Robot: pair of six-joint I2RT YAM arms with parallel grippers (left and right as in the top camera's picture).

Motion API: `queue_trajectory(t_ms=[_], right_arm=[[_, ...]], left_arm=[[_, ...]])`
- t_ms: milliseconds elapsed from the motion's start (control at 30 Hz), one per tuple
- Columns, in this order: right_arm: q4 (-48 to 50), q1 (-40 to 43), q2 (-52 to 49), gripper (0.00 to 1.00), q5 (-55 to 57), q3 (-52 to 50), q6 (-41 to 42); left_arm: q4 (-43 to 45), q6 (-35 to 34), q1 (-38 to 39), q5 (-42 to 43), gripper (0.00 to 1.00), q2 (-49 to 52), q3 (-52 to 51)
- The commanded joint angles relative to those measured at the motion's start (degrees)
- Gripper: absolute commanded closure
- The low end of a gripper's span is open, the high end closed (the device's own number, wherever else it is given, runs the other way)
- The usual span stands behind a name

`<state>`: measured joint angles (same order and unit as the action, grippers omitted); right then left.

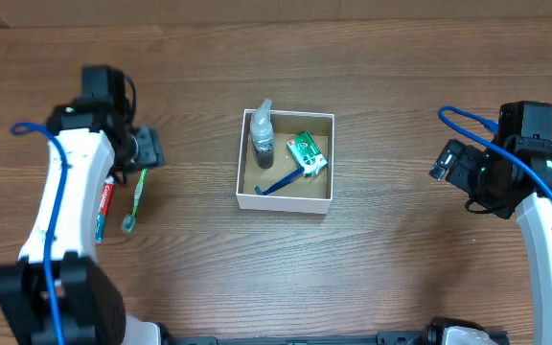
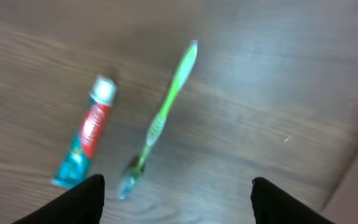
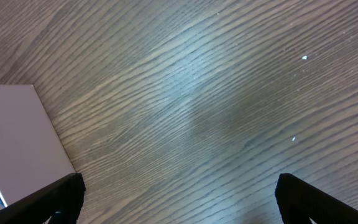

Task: Pack container
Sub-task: 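Grasp the green toothbrush with the left gripper, then carry the toothbrush into the box and release it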

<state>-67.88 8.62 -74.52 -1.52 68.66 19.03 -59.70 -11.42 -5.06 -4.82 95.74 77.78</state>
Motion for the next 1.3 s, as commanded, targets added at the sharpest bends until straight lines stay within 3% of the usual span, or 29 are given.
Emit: queue_trajectory(t_ms=[0,233,600,667,767,867,967,1167,1267], right_arm=[[0.3,0.1,0.5,0.0,-0.1,-0.1,-0.5],[0.3,0.1,0.5,0.0,0.0,-0.1,-0.5],[0.2,0.1,0.5,0.0,-0.1,-0.1,-0.9],[0.2,0.1,0.5,0.0,-0.1,-0.1,-0.9],[0.2,0.1,0.5,0.0,-0.1,-0.1,-0.9],[0.2,0.1,0.5,0.0,-0.1,-0.1,-0.9],[0.3,0.1,0.5,0.0,-0.1,-0.1,-0.9],[0.3,0.1,0.5,0.0,-0.1,-0.1,-0.9],[0.3,0.1,0.5,0.0,-0.1,-0.1,-0.9]], left_arm=[[4.3,4.2,-1.4,3.8,0.26,4.4,-5.6],[9.3,5.6,-1.8,2.8,0.25,12.9,-6.0],[9.4,5.6,-3.7,3.0,0.27,19.6,-6.1],[9.0,5.6,-3.7,3.0,0.35,19.8,-6.1],[8.6,5.6,-3.7,2.9,0.66,19.8,-6.1],[8.5,5.6,-3.7,2.9,0.84,19.8,-6.1],[8.5,5.1,-3.6,2.9,0.96,19.8,-6.1],[5.7,3.7,-3.5,5.0,0.96,19.4,-4.0],[2.5,2.4,-1.9,7.0,0.96,14.3,0.5]])
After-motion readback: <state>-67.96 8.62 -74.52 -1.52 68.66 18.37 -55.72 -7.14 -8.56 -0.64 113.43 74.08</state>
